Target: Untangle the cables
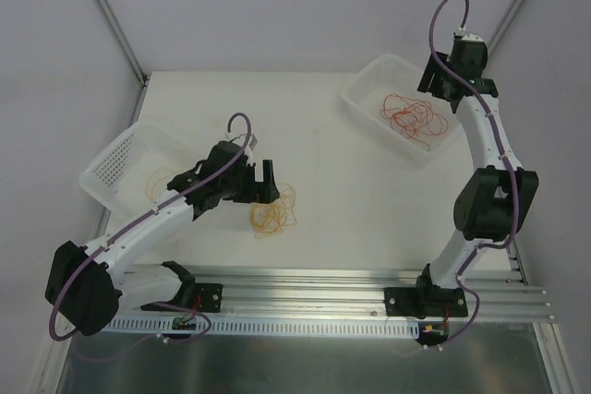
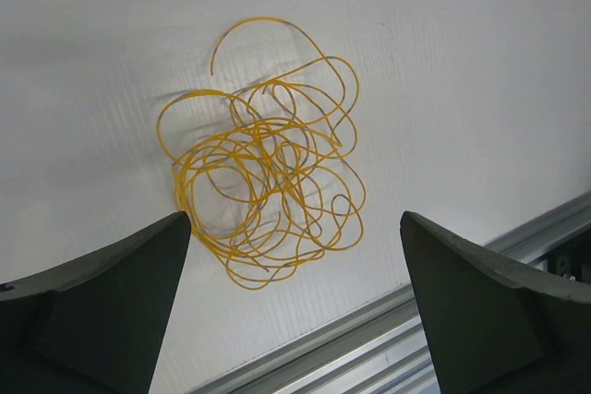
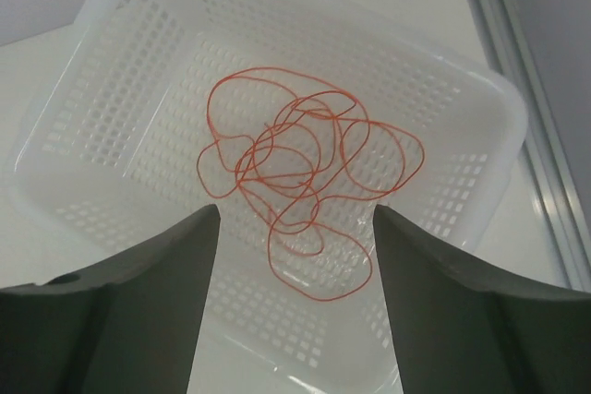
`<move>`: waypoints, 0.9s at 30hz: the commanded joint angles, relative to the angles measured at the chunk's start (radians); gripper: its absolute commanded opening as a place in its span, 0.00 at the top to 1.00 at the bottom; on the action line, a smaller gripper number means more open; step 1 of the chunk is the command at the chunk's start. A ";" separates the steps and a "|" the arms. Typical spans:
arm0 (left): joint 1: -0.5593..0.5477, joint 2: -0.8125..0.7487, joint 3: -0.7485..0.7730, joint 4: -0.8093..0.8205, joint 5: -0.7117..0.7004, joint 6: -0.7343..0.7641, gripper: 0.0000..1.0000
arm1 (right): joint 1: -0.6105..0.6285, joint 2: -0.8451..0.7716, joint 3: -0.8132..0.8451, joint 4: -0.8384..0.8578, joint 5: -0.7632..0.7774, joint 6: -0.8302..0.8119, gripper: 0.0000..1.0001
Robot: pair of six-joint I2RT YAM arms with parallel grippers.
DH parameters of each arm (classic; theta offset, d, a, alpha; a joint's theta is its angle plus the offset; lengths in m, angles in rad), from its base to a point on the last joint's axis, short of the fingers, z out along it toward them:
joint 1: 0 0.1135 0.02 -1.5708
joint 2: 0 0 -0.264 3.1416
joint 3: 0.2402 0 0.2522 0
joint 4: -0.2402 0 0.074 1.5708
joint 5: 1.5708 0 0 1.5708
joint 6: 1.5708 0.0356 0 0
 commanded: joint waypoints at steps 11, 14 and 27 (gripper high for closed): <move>-0.059 0.208 0.116 0.003 -0.029 -0.017 0.08 | 0.283 -0.441 -0.518 0.008 -0.318 0.240 0.28; -0.078 0.251 0.142 0.003 -0.055 -0.009 0.10 | 0.379 -0.476 -0.636 0.063 -0.383 0.265 0.28; -0.084 0.320 0.169 0.001 -0.172 0.000 0.21 | 0.616 -0.483 -0.890 0.304 -0.428 0.354 0.29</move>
